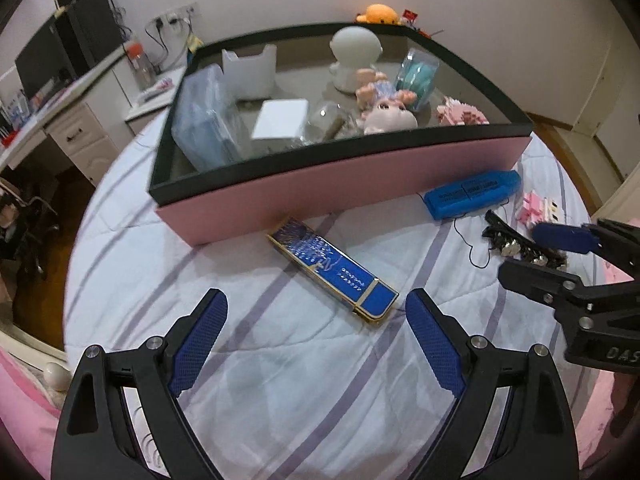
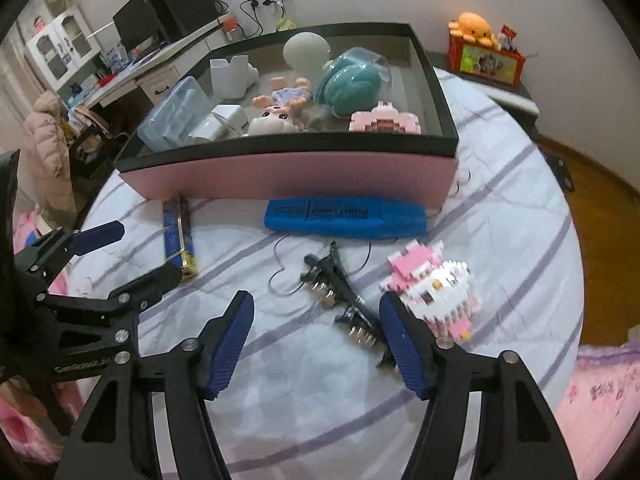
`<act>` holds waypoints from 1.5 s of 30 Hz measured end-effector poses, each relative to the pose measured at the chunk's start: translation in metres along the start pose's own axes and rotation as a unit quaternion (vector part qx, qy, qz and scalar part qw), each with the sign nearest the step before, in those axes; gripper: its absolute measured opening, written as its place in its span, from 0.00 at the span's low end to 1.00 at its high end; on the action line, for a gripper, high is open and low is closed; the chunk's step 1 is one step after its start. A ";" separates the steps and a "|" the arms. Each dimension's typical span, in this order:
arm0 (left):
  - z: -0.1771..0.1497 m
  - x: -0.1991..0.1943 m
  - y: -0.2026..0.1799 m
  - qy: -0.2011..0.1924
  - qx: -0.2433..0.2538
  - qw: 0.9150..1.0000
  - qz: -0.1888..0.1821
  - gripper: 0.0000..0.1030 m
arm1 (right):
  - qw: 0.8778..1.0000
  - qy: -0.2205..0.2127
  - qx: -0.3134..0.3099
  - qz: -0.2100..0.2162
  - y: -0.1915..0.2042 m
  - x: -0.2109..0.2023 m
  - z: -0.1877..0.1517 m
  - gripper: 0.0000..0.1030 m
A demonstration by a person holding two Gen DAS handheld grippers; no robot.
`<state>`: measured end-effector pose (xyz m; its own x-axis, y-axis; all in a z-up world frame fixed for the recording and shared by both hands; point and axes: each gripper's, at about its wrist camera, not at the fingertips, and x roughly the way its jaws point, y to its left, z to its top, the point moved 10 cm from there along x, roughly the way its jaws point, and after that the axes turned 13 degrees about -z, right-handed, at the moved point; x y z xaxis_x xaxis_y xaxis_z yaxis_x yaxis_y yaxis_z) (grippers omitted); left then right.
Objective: Organize rigid objects
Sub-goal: 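Grasp the blue-gold box with the left tool while the right tool grasps the black hair clip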
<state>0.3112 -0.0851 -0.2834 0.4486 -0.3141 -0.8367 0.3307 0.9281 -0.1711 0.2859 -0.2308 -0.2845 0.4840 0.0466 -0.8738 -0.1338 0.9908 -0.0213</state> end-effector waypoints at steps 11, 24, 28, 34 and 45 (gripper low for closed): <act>-0.001 0.023 0.008 0.024 -0.024 0.999 -0.005 0.91 | 0.999 0.002 0.035 0.021 -0.008 0.009 -0.003 0.27; -0.019 0.000 -0.008 0.007 0.014 0.998 -0.064 0.29 | 0.997 0.006 0.066 0.031 -0.007 0.008 -0.005 0.21; -0.024 -0.006 0.001 0.014 0.014 0.998 -0.059 0.27 | 0.997 0.006 0.070 0.029 -0.006 0.010 -0.003 0.21; -0.002 0.011 0.008 0.017 0.013 0.999 -0.027 0.80 | 0.997 0.007 0.072 0.024 -0.005 0.012 -0.002 0.21; -0.004 0.006 0.013 -0.015 0.030 0.999 -0.030 0.21 | 0.996 0.007 0.080 0.025 -0.004 0.014 0.000 0.21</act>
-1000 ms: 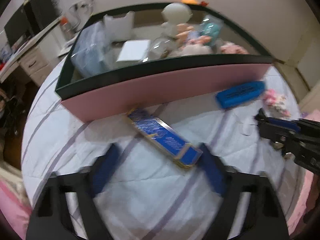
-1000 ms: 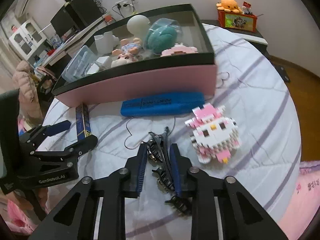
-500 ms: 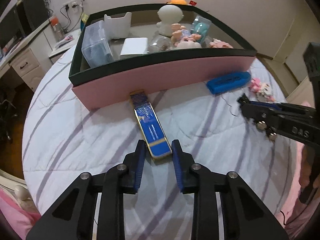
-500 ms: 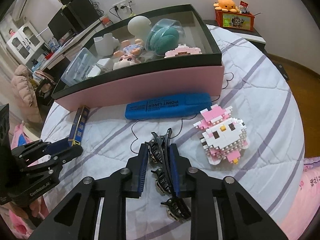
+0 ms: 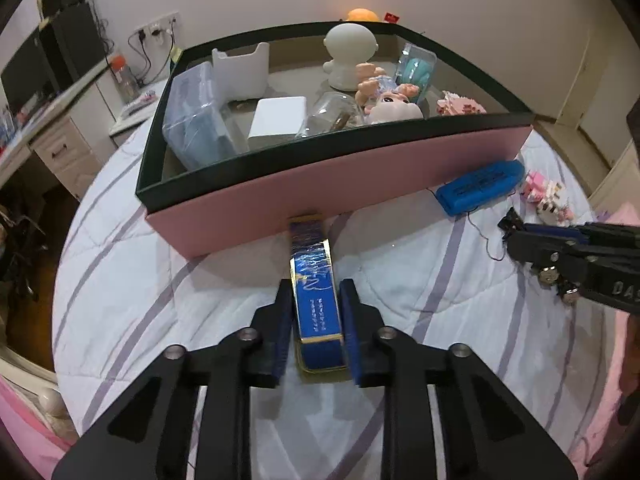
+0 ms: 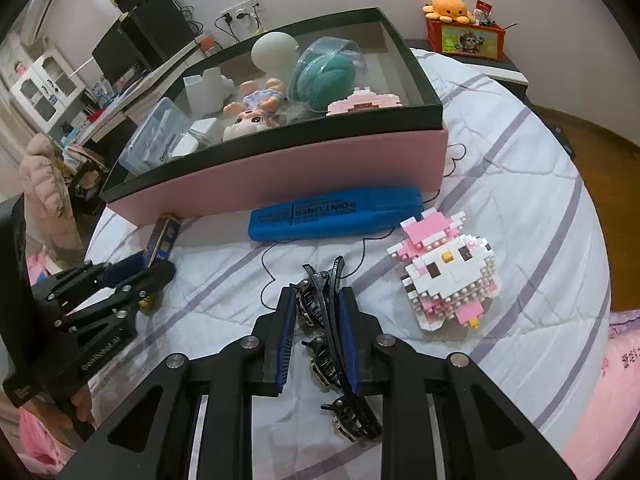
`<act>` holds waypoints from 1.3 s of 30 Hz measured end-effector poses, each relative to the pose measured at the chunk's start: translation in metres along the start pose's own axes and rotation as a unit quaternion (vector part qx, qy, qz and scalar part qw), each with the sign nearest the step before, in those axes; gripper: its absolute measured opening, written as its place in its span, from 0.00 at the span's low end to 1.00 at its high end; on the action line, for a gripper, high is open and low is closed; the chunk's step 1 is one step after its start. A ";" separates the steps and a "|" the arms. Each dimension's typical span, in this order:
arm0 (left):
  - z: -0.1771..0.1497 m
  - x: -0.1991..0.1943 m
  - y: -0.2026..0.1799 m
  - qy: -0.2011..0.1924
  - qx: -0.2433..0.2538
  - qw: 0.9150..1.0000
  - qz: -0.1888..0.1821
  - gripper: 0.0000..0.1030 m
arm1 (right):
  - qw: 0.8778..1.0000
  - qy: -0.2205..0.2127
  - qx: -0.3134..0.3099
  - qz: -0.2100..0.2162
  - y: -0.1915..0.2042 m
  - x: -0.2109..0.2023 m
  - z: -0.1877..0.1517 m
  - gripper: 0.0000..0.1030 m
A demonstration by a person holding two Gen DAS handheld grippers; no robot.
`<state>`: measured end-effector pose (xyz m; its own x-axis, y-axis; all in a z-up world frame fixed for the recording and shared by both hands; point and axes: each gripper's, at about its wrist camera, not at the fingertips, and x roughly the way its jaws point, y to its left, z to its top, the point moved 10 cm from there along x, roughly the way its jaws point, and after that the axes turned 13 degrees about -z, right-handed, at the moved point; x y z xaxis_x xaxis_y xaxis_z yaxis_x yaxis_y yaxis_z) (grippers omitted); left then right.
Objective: Organize rigid objects
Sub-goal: 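Lift and carry the blue-gold box and black hair clip over the pink box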
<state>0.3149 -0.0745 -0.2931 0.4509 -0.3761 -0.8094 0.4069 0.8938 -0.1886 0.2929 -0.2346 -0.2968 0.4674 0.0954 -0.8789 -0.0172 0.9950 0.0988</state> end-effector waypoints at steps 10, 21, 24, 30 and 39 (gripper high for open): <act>0.002 -0.010 -0.004 -0.012 -0.001 1.000 -0.016 0.20 | 1.000 -0.003 0.005 0.006 0.013 -0.005 0.002 0.21; 0.007 -0.061 0.004 -0.058 0.000 0.998 0.001 0.20 | 0.998 -0.054 -0.007 0.006 0.037 -0.052 0.012 0.21; 0.010 -0.079 0.006 -0.076 0.001 0.997 0.006 0.20 | 0.996 -0.085 -0.012 0.011 0.048 -0.079 0.016 0.19; 0.012 -0.128 0.002 -0.123 0.014 0.992 0.022 0.20 | 0.991 -0.134 -0.014 0.016 0.068 -0.123 0.017 0.12; 0.001 -0.160 0.012 -0.151 0.003 0.988 0.021 0.20 | 0.991 -0.116 -0.062 -0.022 0.083 -0.111 -0.001 0.13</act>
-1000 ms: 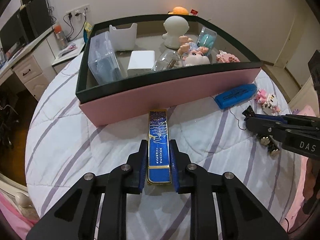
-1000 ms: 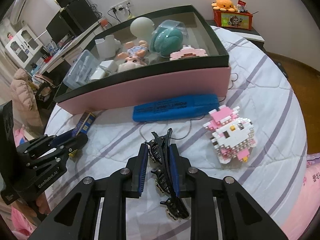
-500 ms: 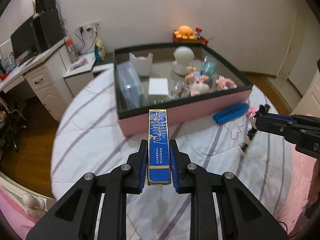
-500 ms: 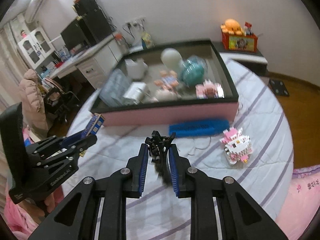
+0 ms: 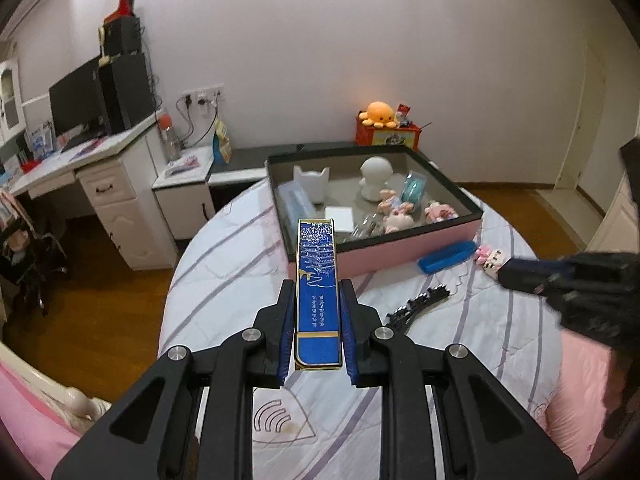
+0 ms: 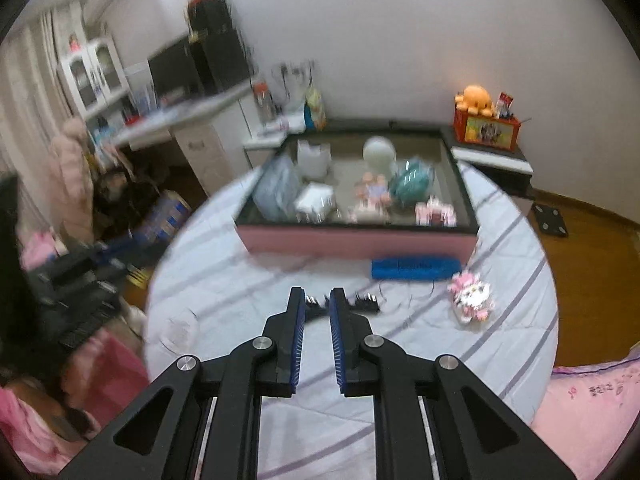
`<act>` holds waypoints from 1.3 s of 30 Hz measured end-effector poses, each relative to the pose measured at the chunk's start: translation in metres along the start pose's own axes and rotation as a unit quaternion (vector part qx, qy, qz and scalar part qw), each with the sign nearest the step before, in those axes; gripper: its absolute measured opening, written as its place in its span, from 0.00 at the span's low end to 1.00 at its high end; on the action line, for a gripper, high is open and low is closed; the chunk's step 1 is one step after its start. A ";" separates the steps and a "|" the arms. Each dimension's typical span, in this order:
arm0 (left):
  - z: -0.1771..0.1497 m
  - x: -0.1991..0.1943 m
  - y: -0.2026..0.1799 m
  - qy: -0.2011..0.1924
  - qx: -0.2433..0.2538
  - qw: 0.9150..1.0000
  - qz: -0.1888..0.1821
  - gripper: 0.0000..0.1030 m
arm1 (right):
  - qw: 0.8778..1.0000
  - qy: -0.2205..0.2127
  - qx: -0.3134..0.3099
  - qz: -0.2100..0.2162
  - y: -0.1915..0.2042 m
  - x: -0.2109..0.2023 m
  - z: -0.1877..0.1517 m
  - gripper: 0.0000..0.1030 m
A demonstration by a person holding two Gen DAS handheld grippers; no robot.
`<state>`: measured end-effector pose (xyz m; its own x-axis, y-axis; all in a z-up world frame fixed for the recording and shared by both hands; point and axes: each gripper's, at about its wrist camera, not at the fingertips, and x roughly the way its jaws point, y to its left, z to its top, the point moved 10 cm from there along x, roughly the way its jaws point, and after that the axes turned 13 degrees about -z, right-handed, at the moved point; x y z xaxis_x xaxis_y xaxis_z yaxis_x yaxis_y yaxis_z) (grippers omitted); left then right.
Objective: Organize rigid objects
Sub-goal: 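Lift and carry the blue-gold box and black hair clip over the pink box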
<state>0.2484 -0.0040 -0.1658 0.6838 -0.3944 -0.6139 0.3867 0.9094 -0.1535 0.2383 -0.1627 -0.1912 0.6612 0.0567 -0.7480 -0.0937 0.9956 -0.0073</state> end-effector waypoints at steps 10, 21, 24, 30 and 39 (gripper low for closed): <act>-0.021 0.055 0.030 0.057 -0.035 0.998 0.002 0.20 | 0.993 0.089 -0.074 -0.029 0.005 0.109 -0.016 0.52; -0.039 0.088 0.059 0.093 -0.079 0.993 0.007 0.20 | 0.982 0.127 -0.129 0.055 0.013 0.128 -0.032 0.70; -0.038 0.084 0.060 0.090 -0.078 0.993 0.006 0.20 | 0.979 0.139 -0.145 0.028 0.010 0.120 -0.046 0.70; -0.039 0.070 0.061 0.077 -0.077 0.994 0.004 0.20 | 0.976 0.130 -0.171 0.042 0.023 0.103 -0.050 0.69; -0.045 0.066 0.070 0.081 -0.091 0.992 0.014 0.20 | 0.964 0.120 -0.235 0.043 0.035 0.125 -0.040 0.49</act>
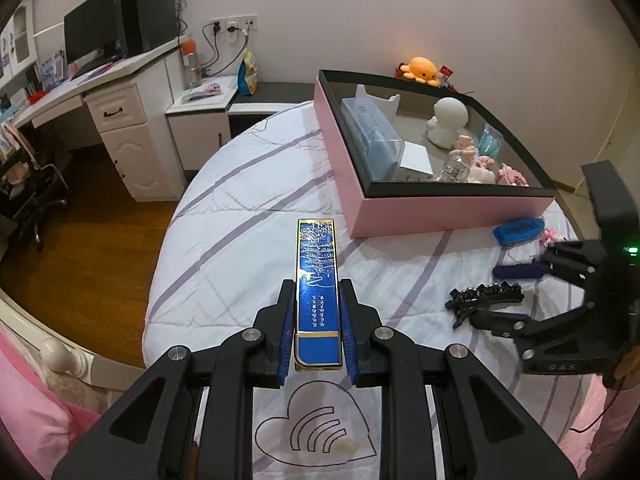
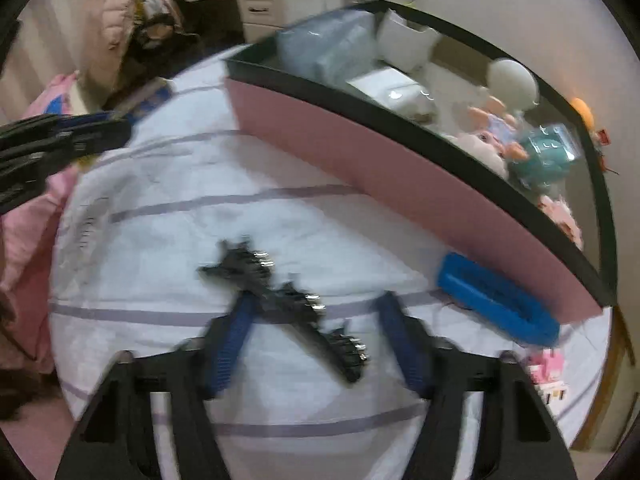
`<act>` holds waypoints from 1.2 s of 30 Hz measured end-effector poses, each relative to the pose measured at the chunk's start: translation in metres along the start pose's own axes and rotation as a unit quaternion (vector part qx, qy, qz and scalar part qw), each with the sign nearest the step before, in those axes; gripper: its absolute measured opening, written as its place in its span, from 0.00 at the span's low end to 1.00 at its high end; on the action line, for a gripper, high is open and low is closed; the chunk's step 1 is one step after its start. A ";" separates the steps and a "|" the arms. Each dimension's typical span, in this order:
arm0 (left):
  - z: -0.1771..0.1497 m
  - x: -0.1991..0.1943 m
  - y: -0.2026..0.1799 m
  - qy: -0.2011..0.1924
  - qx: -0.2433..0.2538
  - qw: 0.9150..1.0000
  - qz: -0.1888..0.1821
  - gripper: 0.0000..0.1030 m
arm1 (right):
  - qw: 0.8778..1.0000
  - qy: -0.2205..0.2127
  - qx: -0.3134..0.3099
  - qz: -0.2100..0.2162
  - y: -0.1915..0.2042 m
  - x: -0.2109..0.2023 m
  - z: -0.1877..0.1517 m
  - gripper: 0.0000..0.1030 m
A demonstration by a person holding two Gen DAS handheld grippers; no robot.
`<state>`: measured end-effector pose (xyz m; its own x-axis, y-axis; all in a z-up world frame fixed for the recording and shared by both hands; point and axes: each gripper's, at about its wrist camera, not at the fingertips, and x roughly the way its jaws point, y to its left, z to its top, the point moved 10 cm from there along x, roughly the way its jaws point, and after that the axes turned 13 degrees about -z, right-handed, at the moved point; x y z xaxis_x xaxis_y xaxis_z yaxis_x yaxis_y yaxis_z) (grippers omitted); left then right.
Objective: Organize rigid objects
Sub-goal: 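Lift and carry the blue-gold box and black hair clip over the pink box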
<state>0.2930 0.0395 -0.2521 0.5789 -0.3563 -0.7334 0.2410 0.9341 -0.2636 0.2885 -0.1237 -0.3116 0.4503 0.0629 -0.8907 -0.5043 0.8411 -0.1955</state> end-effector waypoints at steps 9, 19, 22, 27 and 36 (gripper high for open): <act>-0.002 0.005 -0.010 0.010 0.009 1.000 -0.019 0.20 | 0.993 0.017 0.117 0.015 -0.015 -0.017 -0.032 0.18; -0.007 0.009 -0.020 0.016 0.018 0.999 -0.022 0.20 | 0.993 -0.010 0.118 -0.020 -0.008 -0.008 -0.006 0.21; -0.007 0.010 -0.020 0.017 0.017 0.999 -0.022 0.20 | 0.993 -0.027 0.110 -0.020 -0.003 -0.008 0.002 0.21; -0.008 0.015 -0.022 0.025 0.018 0.999 -0.024 0.20 | 0.987 -0.018 0.158 0.018 -0.012 -0.012 -0.003 0.17; -0.013 0.015 -0.038 0.027 0.025 0.999 -0.027 0.20 | 0.976 -0.053 0.209 0.006 -0.040 -0.051 -0.019 0.16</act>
<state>0.2826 -0.0007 -0.2608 0.5210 -0.4022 -0.7529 0.3102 0.9109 -0.2719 0.2720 -0.1710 -0.2658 0.5308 0.1103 -0.8403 -0.1747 0.9844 0.0189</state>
